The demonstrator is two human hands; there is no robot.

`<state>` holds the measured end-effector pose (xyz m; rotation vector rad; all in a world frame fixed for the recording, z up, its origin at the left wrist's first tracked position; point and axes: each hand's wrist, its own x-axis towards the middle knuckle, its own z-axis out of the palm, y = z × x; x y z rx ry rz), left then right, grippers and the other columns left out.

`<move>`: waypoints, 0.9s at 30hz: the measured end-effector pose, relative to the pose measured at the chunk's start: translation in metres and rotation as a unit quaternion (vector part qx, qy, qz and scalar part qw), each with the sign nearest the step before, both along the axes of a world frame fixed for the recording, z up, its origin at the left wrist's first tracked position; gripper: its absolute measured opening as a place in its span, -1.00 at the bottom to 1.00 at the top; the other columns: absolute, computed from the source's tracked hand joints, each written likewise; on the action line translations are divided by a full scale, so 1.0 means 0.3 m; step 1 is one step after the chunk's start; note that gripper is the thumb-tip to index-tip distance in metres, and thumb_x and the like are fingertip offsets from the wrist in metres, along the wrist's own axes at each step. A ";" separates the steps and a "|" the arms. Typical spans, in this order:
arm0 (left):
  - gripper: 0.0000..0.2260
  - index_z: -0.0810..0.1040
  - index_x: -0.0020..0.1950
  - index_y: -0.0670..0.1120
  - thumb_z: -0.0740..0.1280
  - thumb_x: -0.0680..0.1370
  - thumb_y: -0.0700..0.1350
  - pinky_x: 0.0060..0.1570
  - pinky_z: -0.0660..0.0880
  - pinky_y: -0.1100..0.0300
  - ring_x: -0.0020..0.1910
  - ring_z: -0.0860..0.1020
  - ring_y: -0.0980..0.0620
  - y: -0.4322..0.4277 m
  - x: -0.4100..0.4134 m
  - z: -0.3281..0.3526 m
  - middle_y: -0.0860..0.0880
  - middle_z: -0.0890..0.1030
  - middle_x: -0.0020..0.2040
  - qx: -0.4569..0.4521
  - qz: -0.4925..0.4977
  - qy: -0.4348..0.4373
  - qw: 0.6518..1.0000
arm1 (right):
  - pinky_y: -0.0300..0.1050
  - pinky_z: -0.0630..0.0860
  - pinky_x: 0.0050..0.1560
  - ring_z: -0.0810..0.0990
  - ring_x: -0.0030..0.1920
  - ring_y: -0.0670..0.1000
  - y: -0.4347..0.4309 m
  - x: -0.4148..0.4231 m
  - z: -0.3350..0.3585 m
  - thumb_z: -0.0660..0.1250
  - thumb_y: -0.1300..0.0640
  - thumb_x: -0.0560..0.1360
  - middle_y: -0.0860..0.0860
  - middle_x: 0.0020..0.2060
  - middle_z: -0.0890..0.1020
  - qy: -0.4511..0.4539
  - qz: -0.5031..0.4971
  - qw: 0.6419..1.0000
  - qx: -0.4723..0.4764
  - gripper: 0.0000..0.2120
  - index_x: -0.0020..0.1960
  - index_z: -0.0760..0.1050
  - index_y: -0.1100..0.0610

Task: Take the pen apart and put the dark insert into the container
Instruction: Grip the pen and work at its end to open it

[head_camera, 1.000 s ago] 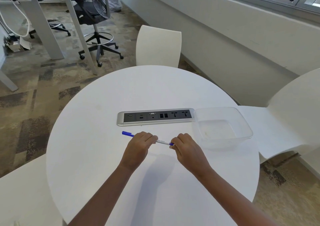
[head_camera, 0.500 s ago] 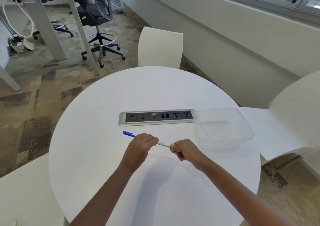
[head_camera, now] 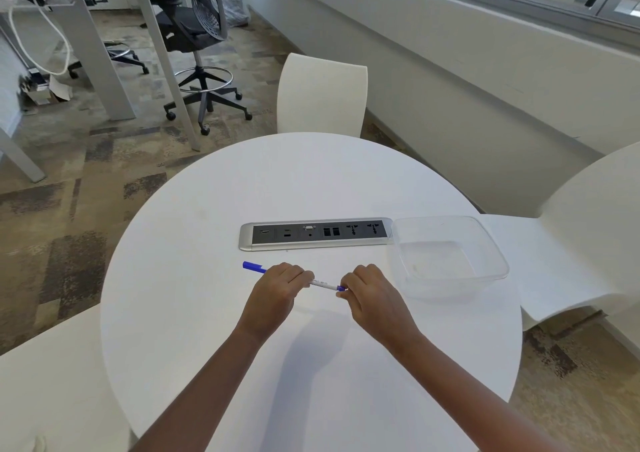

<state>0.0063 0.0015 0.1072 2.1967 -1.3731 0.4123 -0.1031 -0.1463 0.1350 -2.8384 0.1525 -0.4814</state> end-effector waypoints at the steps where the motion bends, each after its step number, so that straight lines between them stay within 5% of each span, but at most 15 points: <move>1: -0.73 0.65 -0.24 -0.21 0.53 0.17 -0.48 -0.46 0.51 0.24 -0.43 0.57 -0.07 0.002 -0.001 0.000 -0.08 0.64 -0.36 0.001 0.000 -0.001 1.000 | -0.20 0.40 -0.57 0.50 -0.44 0.12 -0.001 0.001 0.001 0.51 0.32 0.26 0.11 -0.47 0.54 -0.006 0.010 1.000 -0.005 -0.83 -0.35 0.51 0.25; 4: -0.72 0.65 -0.24 -0.21 0.53 0.17 -0.48 -0.46 0.51 0.24 -0.43 0.57 -0.07 0.002 -0.003 -0.002 -0.08 0.64 -0.36 0.003 -0.003 -0.003 1.000 | -0.17 0.42 -0.51 0.50 -0.40 0.13 -0.005 0.005 -0.008 0.46 0.33 0.31 0.15 -0.46 0.54 0.006 0.028 1.000 0.005 -0.88 -0.34 0.54 0.28; 7: -0.72 0.65 -0.24 -0.20 0.52 0.18 -0.49 -0.47 0.51 0.24 -0.43 0.56 -0.07 0.000 -0.005 -0.004 -0.07 0.63 -0.36 0.001 -0.004 -0.001 1.000 | -0.07 0.35 -0.20 0.41 -0.21 0.12 -0.009 0.017 -0.008 0.26 0.25 0.50 0.19 -0.31 0.54 0.087 0.008 0.991 0.099 -0.84 -0.16 0.57 0.32; 11: -0.72 0.64 -0.23 -0.20 0.51 0.18 -0.50 -0.44 0.51 0.23 -0.42 0.56 -0.07 0.004 -0.012 -0.009 -0.07 0.63 -0.36 0.004 -0.008 0.003 1.000 | -0.12 0.19 -0.31 0.33 -0.31 0.02 -0.020 0.027 0.011 0.22 0.21 0.50 0.03 -0.41 0.40 0.178 -0.040 0.936 0.302 -0.76 -0.31 0.51 0.25; 14: -0.72 0.64 -0.24 -0.21 0.50 0.18 -0.51 -0.43 0.52 0.24 -0.42 0.56 -0.07 0.007 -0.016 -0.013 -0.07 0.63 -0.36 0.008 -0.012 0.002 1.000 | -0.22 0.23 -0.41 0.29 -0.46 -0.04 -0.031 0.039 0.028 0.21 0.25 0.50 0.02 -0.51 0.38 0.238 -0.109 0.829 0.495 -0.65 -0.46 0.43 0.13; 17: -0.73 0.64 -0.24 -0.21 0.50 0.18 -0.50 -0.43 0.52 0.23 -0.42 0.57 -0.07 0.005 -0.019 -0.013 -0.07 0.63 -0.37 0.008 -0.015 0.003 1.000 | -0.34 0.31 -0.51 0.35 -0.54 -0.10 -0.055 0.037 0.031 0.12 0.26 0.53 -0.06 -0.59 0.44 0.309 -0.149 0.608 0.716 -0.69 -0.36 0.46 0.15; 18: -0.73 0.64 -0.25 -0.20 0.51 0.19 -0.50 -0.43 0.52 0.23 -0.42 0.57 -0.06 0.004 -0.020 -0.013 -0.07 0.62 -0.37 0.009 -0.016 0.002 1.000 | -0.35 0.32 -0.52 0.36 -0.55 -0.12 -0.061 0.033 0.028 0.12 0.24 0.54 -0.07 -0.59 0.44 0.312 -0.145 0.580 0.738 -0.70 -0.34 0.46 0.15; 20: -0.74 0.64 -0.25 -0.20 0.52 0.18 -0.48 -0.43 0.51 0.25 -0.43 0.56 -0.06 0.003 -0.021 -0.012 -0.06 0.62 -0.37 0.012 -0.014 0.003 1.000 | -0.36 0.34 -0.51 0.38 -0.53 -0.12 -0.063 0.027 0.015 0.16 0.16 0.55 -0.07 -0.56 0.46 0.301 -0.143 0.612 0.718 -0.70 -0.32 0.51 0.16; 24: -0.73 0.65 -0.24 -0.19 0.52 0.18 -0.48 -0.45 0.50 0.25 -0.43 0.56 -0.06 0.011 -0.014 -0.013 -0.06 0.63 -0.37 0.014 -0.003 0.006 1.000 | -0.26 0.36 -0.37 0.42 -0.39 -0.05 -0.031 0.010 0.000 0.26 0.11 0.51 -0.02 -0.44 0.50 0.183 -0.114 0.826 0.521 -0.83 -0.22 0.53 0.12; 27: -0.73 0.65 -0.23 -0.20 0.52 0.18 -0.48 -0.45 0.50 0.25 -0.42 0.56 -0.06 0.011 -0.011 -0.012 -0.06 0.63 -0.36 0.012 0.001 0.005 1.000 | -0.17 0.37 -0.22 0.43 -0.26 -0.02 -0.020 -0.012 -0.022 0.35 0.12 0.45 0.02 -0.33 0.50 0.118 -0.059 0.949 0.287 -0.90 -0.10 0.52 0.14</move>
